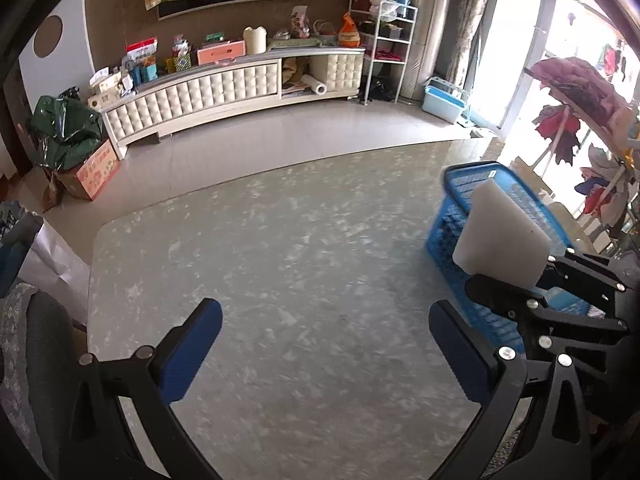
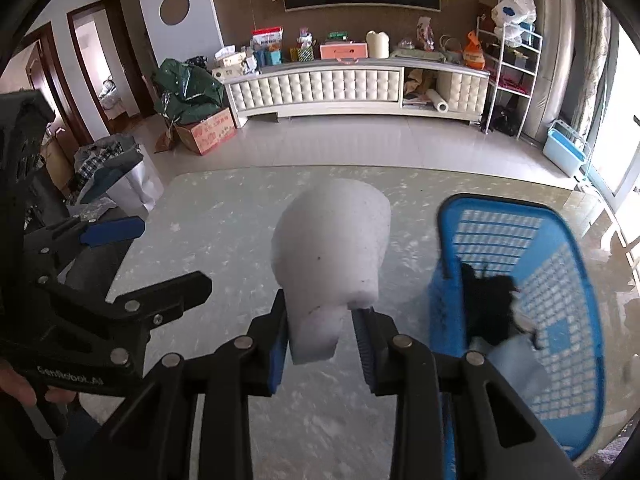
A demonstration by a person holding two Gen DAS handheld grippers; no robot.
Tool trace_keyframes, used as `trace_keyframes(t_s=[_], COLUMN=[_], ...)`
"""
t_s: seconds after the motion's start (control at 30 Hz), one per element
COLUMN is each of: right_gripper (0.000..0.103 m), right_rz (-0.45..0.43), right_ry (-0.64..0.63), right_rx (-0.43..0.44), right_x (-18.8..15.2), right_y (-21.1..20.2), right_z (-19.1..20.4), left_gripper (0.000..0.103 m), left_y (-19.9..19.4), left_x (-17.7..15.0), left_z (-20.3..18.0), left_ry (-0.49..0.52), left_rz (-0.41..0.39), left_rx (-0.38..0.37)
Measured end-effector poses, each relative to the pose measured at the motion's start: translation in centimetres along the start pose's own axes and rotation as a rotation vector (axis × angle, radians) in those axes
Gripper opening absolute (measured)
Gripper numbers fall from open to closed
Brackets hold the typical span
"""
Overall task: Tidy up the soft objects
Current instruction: 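Carry the foam block over the blue basket with the right gripper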
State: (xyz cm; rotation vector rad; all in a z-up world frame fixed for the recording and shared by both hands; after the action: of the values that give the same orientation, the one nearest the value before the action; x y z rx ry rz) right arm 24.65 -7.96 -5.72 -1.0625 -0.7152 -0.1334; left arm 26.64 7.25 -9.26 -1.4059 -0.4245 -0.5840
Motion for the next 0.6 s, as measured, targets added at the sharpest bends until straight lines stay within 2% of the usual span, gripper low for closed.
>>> trace_keyframes(t_s=[0.17, 0.33, 0.6], right_gripper=[0.029, 0.029, 0.031], right_rz=[-0.023, -0.039, -0.058], right_ry=[0.004, 0.003, 0.017], right_rx=[-0.001, -0.004, -0.032], right_x=[-0.8, -1.4, -1.6], right_y=[-2.6, -4.1, -5.1], right_z=[-1.0, -1.3, -3.3], left_gripper=[0.103, 0.103, 0.103], left_y=[-2.3, -4.3, -5.1], left_x=[-0.1, 0.0, 0.3], left_z=[-2.1, -4.7, -9.7], left_ry=[0.013, 0.019, 0.085], left_rz=[-0.015, -0.030, -0.036], left_rx=[0.005, -0.026, -0.047])
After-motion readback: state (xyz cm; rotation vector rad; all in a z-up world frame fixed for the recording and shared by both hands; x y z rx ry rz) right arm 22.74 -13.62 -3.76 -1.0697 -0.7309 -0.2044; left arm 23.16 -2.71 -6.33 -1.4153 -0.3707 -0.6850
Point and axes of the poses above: each gripper's, at about its wrist camera, not at the fingertips, and y roughly the way its jaws point, z to its left, x to its top, the point moved 8 cm from there along y, roughly the way its jaws point, and after that the axes turned 14 degrees about x, right-handed, at the moved point
